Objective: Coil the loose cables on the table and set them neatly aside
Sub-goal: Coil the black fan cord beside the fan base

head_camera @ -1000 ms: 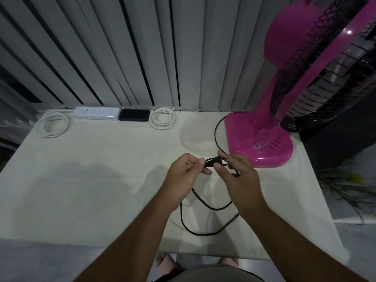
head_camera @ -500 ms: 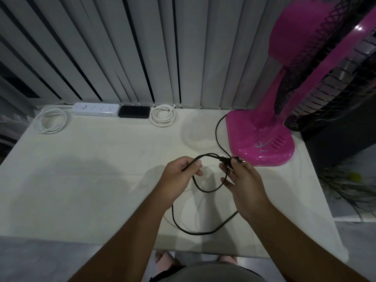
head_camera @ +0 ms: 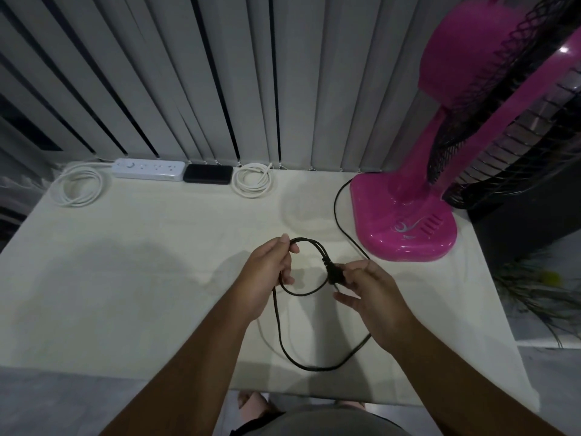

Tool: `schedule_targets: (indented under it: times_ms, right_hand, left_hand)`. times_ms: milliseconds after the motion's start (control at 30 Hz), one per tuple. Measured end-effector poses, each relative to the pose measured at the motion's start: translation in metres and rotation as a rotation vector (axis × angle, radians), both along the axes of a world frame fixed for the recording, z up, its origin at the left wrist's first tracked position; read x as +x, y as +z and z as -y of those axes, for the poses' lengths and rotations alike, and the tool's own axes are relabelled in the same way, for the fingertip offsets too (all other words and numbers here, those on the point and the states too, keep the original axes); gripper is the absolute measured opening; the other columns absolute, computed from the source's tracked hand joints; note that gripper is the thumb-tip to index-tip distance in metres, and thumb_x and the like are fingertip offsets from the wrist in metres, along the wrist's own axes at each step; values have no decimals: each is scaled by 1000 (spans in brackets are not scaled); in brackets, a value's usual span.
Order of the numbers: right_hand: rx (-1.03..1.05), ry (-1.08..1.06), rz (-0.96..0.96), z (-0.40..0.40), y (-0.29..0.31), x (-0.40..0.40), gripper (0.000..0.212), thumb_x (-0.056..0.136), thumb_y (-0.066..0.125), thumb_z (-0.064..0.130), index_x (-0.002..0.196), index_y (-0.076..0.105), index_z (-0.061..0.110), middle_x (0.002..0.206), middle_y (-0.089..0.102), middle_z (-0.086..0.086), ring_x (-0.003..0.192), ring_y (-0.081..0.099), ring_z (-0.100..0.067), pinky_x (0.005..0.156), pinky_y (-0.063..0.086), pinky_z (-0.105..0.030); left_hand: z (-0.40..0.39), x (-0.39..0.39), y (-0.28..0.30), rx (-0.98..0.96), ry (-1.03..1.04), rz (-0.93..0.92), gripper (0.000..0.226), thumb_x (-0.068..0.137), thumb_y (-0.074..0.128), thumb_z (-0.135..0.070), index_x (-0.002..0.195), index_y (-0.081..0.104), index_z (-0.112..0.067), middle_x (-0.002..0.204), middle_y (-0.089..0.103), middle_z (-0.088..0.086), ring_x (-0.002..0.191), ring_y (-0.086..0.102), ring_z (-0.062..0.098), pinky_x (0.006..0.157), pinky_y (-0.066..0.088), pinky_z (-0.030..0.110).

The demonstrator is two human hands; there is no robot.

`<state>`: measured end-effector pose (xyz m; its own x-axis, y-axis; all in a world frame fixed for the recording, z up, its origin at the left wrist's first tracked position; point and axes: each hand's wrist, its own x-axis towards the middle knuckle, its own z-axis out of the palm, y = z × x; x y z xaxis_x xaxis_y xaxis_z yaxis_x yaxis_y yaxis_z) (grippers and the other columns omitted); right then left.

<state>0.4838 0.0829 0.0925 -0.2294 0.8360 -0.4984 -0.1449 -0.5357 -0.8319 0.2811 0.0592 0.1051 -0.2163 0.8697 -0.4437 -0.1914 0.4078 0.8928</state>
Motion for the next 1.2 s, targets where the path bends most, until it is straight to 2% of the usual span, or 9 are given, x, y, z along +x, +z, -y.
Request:
schedule_targets:
  times_ms: [67,167,233,367,533,633,767,1067,1200]
  right_hand:
    - [72,71,83,-2,4,-2,8,94,66,9,95,65,16,95,78,1,92,71,-14,82,58,-40]
    - [208,173,240,-8,11,-12,27,89,77,19,110,67,30,105,73,8,100,68,-8,81,54,-25]
    - [278,274,261,-13,17,-18,40,85,81,18,117,66,36,115,69,7,104,68,-5,84,56,-21]
    - [258,436,280,-19,22,-23,49,90,65,-6,125,63,28,113,70,-9,96,73,-16,84,62,-39]
    - [176,485,318,-17,22,-18,65,88,51,-15,134,59,31,114,73,-1,105,71,-7,91,58,-45]
    - [124,464,285,-16,24,-15,65,87,50,-18,131,62,27,115,75,0,108,71,-9,94,57,-45]
    - [57,391,177,-16,27,-18,61,89,49,-21,131,64,21,121,74,-8,111,72,-17,100,56,-48]
    - [-32,38,-142,-12,17,-28,53,91,58,-17,133,62,16,111,67,-8,103,66,-24,100,51,-45]
    - [-54,0,-175,-9,13,-32,50,94,59,-11,132,61,22,110,69,-3,83,68,-15,90,53,-39]
  left_hand:
    - [-1,0,3,7,-23,56,32,107,45,-34,86,58,-14,56,29,-8,53,26,13,52,31,25]
    - [0,0,5,12,-97,130,33,104,50,-36,80,60,-17,57,25,-7,53,18,12,50,16,27]
    - [1,1,6,13,-140,161,32,99,55,-40,78,65,-19,58,25,-6,52,19,12,48,18,25]
    - [-1,0,7,7,-99,211,36,97,58,-46,80,72,-18,56,27,-3,49,24,11,45,23,24]
    - [-1,-9,6,-62,-63,150,43,106,45,-39,83,71,-14,58,47,0,51,42,15,54,37,27]
    - [2,-12,8,-84,-58,75,37,107,47,-35,88,68,-11,65,63,1,69,66,16,62,54,29]
    - [2,-10,8,-85,-12,-20,34,107,47,-32,93,64,-7,76,77,8,83,76,20,69,64,39]
    - [2,-11,15,-104,-21,156,39,107,31,-50,94,45,-17,106,80,8,98,77,26,68,61,40]
    - [5,-4,20,-128,-177,75,53,96,36,-71,120,58,-29,114,77,-10,99,76,17,55,53,29]
